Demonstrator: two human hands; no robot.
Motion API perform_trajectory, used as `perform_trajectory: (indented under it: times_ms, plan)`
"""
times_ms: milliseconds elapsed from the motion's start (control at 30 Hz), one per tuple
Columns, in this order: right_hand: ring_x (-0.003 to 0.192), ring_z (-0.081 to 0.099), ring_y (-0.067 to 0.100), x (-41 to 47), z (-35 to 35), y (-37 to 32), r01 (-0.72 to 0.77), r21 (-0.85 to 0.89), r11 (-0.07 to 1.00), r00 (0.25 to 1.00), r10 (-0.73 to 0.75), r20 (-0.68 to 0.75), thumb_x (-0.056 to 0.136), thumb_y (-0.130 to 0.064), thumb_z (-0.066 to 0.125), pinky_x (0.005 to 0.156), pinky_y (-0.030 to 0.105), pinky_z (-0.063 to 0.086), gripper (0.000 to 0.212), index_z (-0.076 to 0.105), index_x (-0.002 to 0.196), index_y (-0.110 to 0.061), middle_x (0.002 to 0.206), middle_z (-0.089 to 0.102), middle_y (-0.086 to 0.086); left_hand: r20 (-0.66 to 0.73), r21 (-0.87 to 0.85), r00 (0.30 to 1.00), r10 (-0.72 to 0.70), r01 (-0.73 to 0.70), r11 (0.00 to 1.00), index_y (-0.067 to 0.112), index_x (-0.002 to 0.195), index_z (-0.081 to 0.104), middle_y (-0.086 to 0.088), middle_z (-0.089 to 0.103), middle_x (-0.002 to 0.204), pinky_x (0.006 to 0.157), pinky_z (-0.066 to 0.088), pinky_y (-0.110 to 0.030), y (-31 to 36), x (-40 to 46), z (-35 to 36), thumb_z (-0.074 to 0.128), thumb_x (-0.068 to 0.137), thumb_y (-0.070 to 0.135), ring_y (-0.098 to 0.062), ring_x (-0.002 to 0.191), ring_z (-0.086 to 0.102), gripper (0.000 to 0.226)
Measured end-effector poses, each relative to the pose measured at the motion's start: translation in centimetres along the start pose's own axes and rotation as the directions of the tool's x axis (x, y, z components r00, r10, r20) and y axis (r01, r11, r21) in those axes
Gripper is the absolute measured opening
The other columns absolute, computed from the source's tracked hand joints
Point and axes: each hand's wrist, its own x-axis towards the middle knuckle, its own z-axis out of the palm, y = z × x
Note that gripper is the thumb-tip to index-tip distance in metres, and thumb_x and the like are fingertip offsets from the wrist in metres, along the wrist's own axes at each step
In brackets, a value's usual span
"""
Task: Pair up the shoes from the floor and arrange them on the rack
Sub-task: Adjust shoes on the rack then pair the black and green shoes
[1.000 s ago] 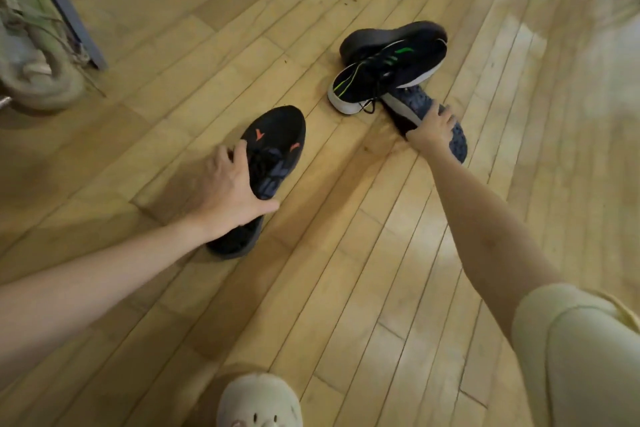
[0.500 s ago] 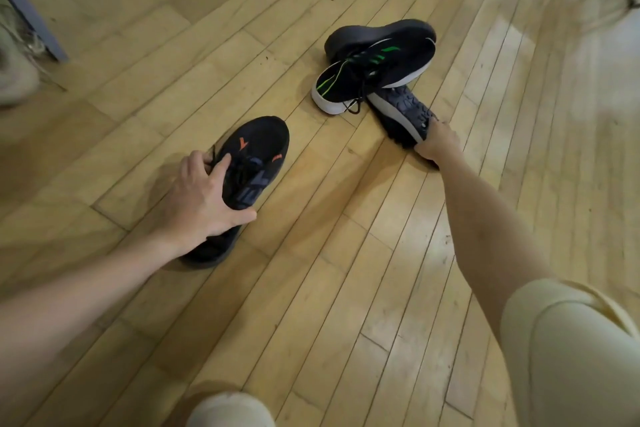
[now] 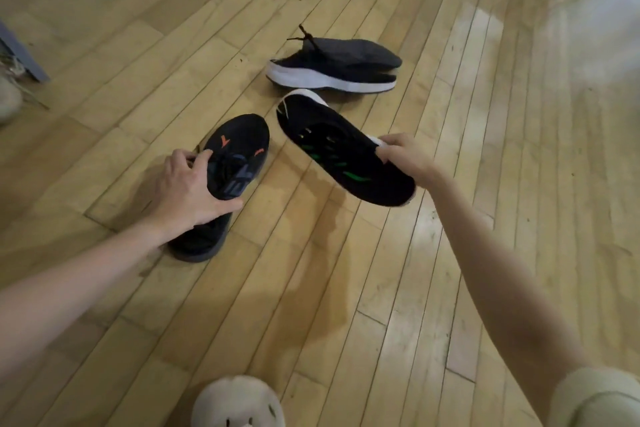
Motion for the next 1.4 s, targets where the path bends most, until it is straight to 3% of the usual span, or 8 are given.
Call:
perform_trajectory:
  times_ms: [233,433,600,700,833,1100,1300,1400]
  plan:
    - [0.076,0.049,0.029,0.1,3.3,-2.5,0.03,0.084,0.996,0.93,-0.059,0.362,0.067,-0.018,0.05,0.058,0.027,0.041,0.047,0.054,0.096,0.019,0.079,0.049,0.014,0.026,-0.672,0.998,-0.065,0.066,0.737,0.022,0.142,0.042,0.0,0.047,0.132,0.1,0.04,-0.028,1.5,1.7,-4.0,0.062,0.077,0.062,-0.013,0.119,0.049,0.079]
    - [0.073,0.062,0.014,1.8,4.6,-6.6,-0.031,0.174,0.984,0.882,-0.055,0.468,0.076,-0.022,0.051,0.061,0.017,0.051,0.046,0.057,0.111,0.007,0.088,0.059,0.006,0.178,-0.826,0.981,-0.083,0.195,0.529,0.021,0.117,0.063,-0.002,0.065,0.102,0.077,0.051,-0.03,-1.4,2.6,-5.6,0.06,0.092,0.034,-0.021,0.101,0.059,0.028]
    - [0.091,0.068,0.023,8.3,5.0,-7.7,-0.019,0.511,0.859,0.997,-0.02,0.07,0.099,-0.028,0.045,0.086,0.036,0.055,0.035,0.06,0.12,-0.003,0.101,0.068,0.01,0.221,-0.906,0.923,-0.315,0.314,0.285,0.018,0.089,0.063,-0.005,0.063,0.088,0.05,0.055,-0.027,-5.0,1.6,-5.6,0.056,0.096,0.023,-0.024,0.081,0.06,0.011]
    - [0.125,0.049,0.023,12.7,6.0,-8.0,0.14,0.022,0.99,0.972,-0.133,-0.193,0.09,-0.01,0.058,0.107,0.041,0.043,0.058,0.036,0.145,-0.011,0.134,0.052,0.01,0.285,-0.923,0.857,-0.428,0.366,0.117,0.012,0.091,0.06,-0.005,0.063,0.092,0.051,0.056,-0.029,-6.6,0.7,-4.9,0.056,0.095,0.021,-0.024,0.081,0.061,0.011]
    - [0.149,0.001,0.03,15.8,7.6,-9.2,0.201,-0.639,0.742,0.976,-0.21,0.062,0.081,-0.007,0.068,0.119,0.055,0.001,0.093,0.012,0.154,-0.021,0.162,0.011,0.006,0.319,-0.929,0.779,-0.539,0.369,-0.016,-0.002,0.102,0.054,-0.014,0.063,0.095,0.057,0.057,-0.036,-8.9,-0.5,-5.1,0.06,0.093,0.019,-0.028,0.079,0.063,0.024]
    - [0.134,0.023,0.044,15.2,11.4,-10.7,0.149,-0.759,0.633,0.942,-0.324,-0.086,0.077,-0.014,0.07,0.113,0.054,0.021,0.075,0.032,0.142,-0.019,0.143,0.033,0.017,0.31,-0.925,0.685,-0.66,0.377,-0.043,0.002,0.08,0.056,-0.01,0.062,0.086,0.058,0.06,-0.032,-11.1,-6.3,-6.7,0.058,0.094,0.018,-0.023,0.071,0.063,0.021]
    - [0.134,0.025,0.039,8.0,13.3,-12.5,0.349,-0.647,0.678,0.757,-0.611,-0.232,0.066,-0.011,0.071,0.111,0.048,0.02,0.089,0.032,0.145,-0.022,0.145,0.033,0.012,0.393,-0.88,0.609,-0.689,0.467,-0.089,-0.006,0.107,0.057,-0.014,0.062,0.1,0.063,0.061,-0.035,-12.0,-10.7,-7.6,0.062,0.091,0.012,-0.028,0.08,0.067,0.024]
    - [0.131,0.028,0.036,4.5,13.8,-14.9,0.453,-0.598,0.661,0.655,-0.702,-0.28,0.065,-0.018,0.07,0.109,0.045,0.026,0.089,0.032,0.146,-0.02,0.144,0.035,0.012,0.467,-0.83,0.667,-0.581,0.556,-0.03,-0.009,0.109,0.06,-0.018,0.068,0.103,0.068,0.061,-0.033,-11.7,-13.5,-8.0,0.068,0.086,0.012,-0.031,0.089,0.069,0.031]
